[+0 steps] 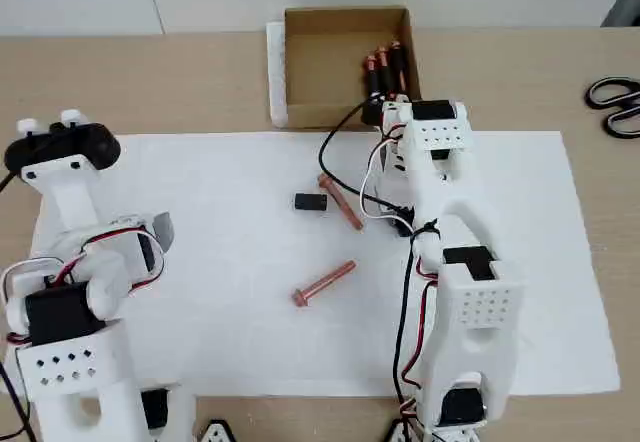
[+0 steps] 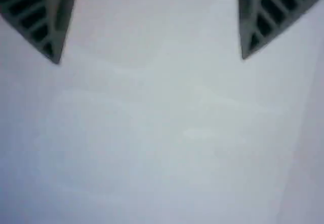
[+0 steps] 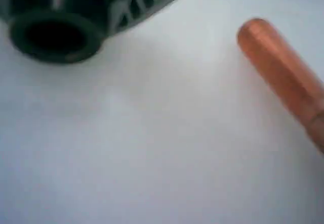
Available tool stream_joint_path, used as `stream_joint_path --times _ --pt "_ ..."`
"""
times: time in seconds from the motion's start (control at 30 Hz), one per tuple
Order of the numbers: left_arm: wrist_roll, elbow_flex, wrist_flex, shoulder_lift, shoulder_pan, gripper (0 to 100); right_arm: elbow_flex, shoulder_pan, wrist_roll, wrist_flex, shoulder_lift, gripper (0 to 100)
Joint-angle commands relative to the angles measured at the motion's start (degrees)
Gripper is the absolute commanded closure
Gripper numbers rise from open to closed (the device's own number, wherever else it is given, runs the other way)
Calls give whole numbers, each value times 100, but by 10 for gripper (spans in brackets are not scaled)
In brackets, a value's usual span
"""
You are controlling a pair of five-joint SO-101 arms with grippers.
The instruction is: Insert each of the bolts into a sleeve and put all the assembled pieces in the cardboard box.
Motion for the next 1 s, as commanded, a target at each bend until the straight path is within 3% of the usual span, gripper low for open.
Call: stream_joint_path --times 0.0,0.97 --pt "53 -233 26 -9 53 782 -18 -13 -70 -110 145 923" --pt "53 -242 26 -18 53 782 -35 -127 0 -66 233 867"
